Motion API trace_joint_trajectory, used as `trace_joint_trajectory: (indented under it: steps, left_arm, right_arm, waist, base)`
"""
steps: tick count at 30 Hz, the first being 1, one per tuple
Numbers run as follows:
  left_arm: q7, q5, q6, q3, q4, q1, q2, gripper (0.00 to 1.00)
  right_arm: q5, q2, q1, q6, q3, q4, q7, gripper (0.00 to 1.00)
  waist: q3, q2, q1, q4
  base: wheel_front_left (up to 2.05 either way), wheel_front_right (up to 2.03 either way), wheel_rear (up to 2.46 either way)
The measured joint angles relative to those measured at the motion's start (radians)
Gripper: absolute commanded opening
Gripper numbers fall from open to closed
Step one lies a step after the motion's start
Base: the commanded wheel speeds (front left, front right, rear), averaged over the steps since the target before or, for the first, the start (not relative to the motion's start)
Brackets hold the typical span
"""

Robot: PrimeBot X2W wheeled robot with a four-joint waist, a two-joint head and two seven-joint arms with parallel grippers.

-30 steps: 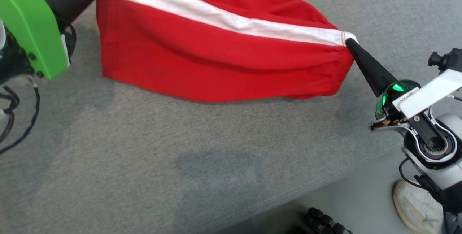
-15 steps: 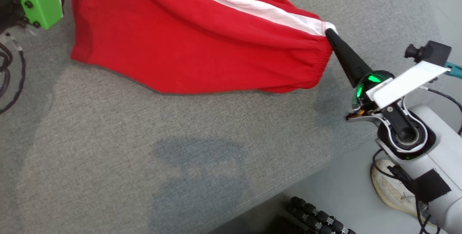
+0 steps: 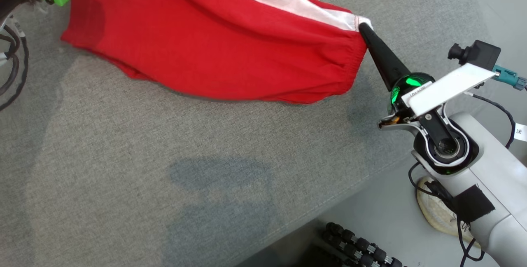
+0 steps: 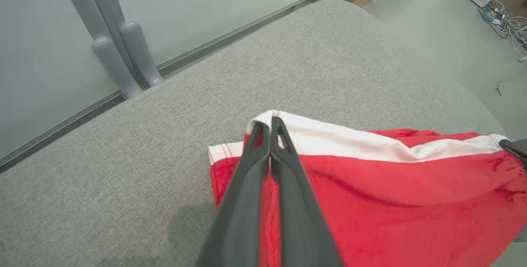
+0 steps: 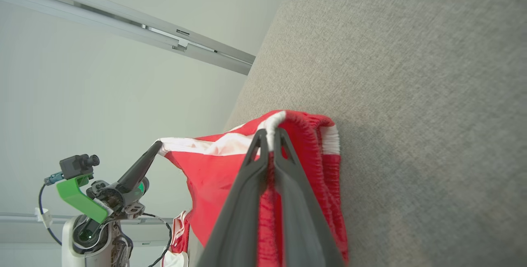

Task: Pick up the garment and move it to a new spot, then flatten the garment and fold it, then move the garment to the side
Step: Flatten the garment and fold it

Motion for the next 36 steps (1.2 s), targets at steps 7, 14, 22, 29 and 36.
trace_joint_trajectory:
  steps: [7, 14, 22, 29, 36]
  left_arm:
    - [-0.046, 0.033, -0.013, -0.005, 0.063, -0.027, -0.012, 0.02]
    - [-0.126, 0.058, -0.036, -0.029, 0.133, -0.015, -0.019, 1.00]
    - [-0.223, 0.056, -0.046, -0.029, 0.176, 0.076, -0.033, 1.00]
    - [-0.202, -0.063, -0.028, -0.003, 0.241, 0.280, -0.045, 1.00]
    - [-0.188, -0.112, 0.041, 0.062, 0.283, 0.328, -0.021, 1.00]
  right_arm:
    - [-0.023, 0.010, -0.011, 0.000, -0.006, 0.026, -0.025, 0.38]
    - [-0.069, 0.011, -0.027, 0.004, 0.022, 0.058, -0.031, 1.00]
    - [-0.084, -0.022, -0.016, 0.009, 0.028, 0.040, -0.031, 1.00]
    - [-0.136, -0.147, 0.110, 0.009, 0.013, 0.017, -0.055, 1.00]
    - [-0.135, -0.153, 0.162, 0.009, 0.011, -0.026, -0.063, 1.00]
  waist:
    - [0.003, 0.0000, 0.0000, -0.006]
    - [-0.009, 0.0000, 0.0000, -0.006]
    - [-0.049, 0.0000, 0.0000, 0.008]
    - [-0.117, 0.0000, 0.0000, 0.041]
    - [-0.168, 0.0000, 0.0000, 0.088]
  base:
    - [0.00, 0.00, 0.00]
    - [0.00, 0.00, 0.00]
    - [0.00, 0.00, 0.00]
    - [0.00, 0.00, 0.00]
    - [0.00, 0.00, 0.00]
